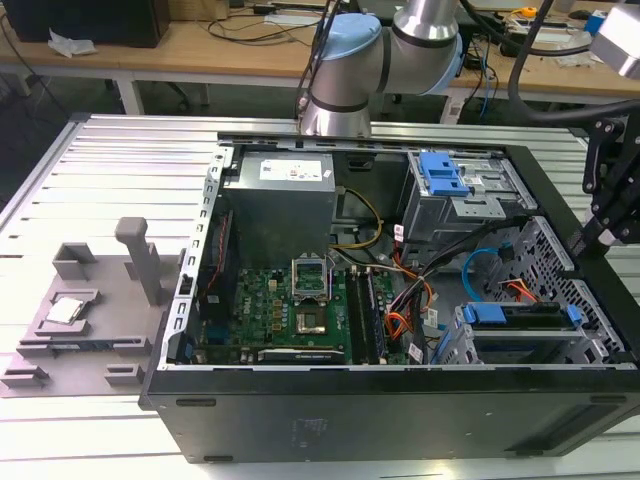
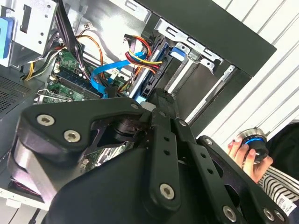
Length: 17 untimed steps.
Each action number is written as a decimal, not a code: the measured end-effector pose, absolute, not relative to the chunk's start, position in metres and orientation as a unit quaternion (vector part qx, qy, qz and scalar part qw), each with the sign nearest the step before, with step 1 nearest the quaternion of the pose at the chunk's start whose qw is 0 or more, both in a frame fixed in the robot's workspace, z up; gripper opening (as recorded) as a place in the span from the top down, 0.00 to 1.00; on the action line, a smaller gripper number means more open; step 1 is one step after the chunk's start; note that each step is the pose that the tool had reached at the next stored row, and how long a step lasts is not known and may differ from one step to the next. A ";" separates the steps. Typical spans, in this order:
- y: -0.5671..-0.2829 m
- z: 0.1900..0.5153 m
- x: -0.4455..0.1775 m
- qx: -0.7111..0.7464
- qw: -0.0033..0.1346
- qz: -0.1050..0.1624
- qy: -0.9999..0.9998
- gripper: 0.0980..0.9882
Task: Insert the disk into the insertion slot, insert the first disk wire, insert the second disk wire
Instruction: 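Insert the second disk wire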
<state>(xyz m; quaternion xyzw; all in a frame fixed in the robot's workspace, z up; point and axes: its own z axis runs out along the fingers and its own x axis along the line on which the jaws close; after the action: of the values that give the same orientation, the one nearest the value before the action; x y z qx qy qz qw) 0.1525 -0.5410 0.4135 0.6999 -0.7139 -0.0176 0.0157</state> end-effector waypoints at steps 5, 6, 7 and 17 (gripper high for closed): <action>-0.541 0.413 0.151 0.700 0.016 -0.018 -0.714 0.99; -0.541 0.413 0.151 0.700 0.016 -0.018 -0.714 0.99; -0.541 0.413 0.151 0.700 0.016 -0.018 -0.714 0.99; -0.541 0.413 0.149 0.700 0.016 -0.018 -0.714 0.77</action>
<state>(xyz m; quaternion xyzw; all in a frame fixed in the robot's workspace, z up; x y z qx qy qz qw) 0.1492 -0.5410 0.4135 0.6999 -0.7138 -0.0176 0.0157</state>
